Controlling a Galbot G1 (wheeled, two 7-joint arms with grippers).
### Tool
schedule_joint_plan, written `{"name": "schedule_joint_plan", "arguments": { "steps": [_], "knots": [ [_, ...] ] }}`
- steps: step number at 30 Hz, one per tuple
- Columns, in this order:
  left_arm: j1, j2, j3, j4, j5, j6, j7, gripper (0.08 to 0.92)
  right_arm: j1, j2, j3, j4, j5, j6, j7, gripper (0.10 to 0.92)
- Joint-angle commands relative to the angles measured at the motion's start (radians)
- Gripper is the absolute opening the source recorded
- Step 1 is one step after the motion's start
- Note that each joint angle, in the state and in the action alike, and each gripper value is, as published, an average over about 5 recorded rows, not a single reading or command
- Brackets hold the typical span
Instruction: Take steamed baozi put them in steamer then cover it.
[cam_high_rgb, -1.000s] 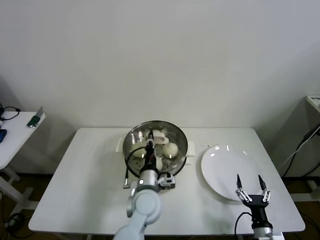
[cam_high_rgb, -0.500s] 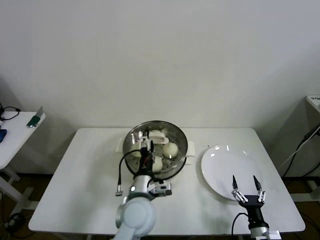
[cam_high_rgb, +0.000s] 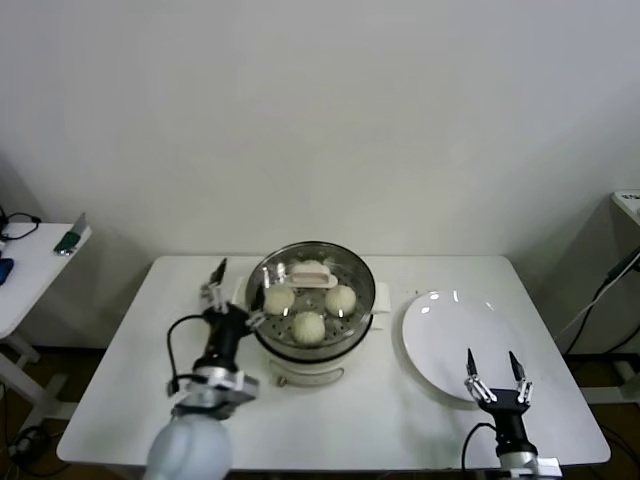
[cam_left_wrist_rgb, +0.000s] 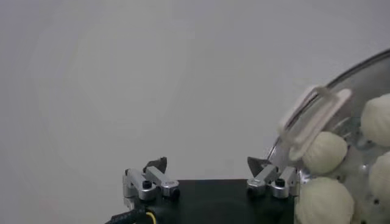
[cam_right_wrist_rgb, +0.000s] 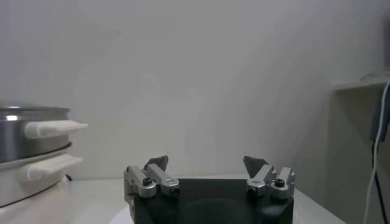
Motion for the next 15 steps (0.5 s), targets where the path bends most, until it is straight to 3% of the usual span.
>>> {"name": "schedule_joint_plan", "arguments": {
  "steps": [1, 6, 15],
  "knots": [
    [0.177, 0.123, -0.369, 0.059, -0.942, -0.305, -0.045, 0.823, 0.005, 0.002, -0.006, -0.006, -0.026, -0.006, 0.029, 0.823],
    [0.204, 0.159, -0.373, 0.217, -1.057, -0.393, -0.014, 0.823, 0.008, 0.003, -0.008, -0.015, -0.035, -0.012, 0.032, 0.823],
    [0.205, 0.113, -0.328, 0.345, -1.073, -0.456, 0.002, 0.823, 0.014, 0.004, -0.016, -0.038, -0.028, -0.026, 0.028, 0.823]
  ]
}}
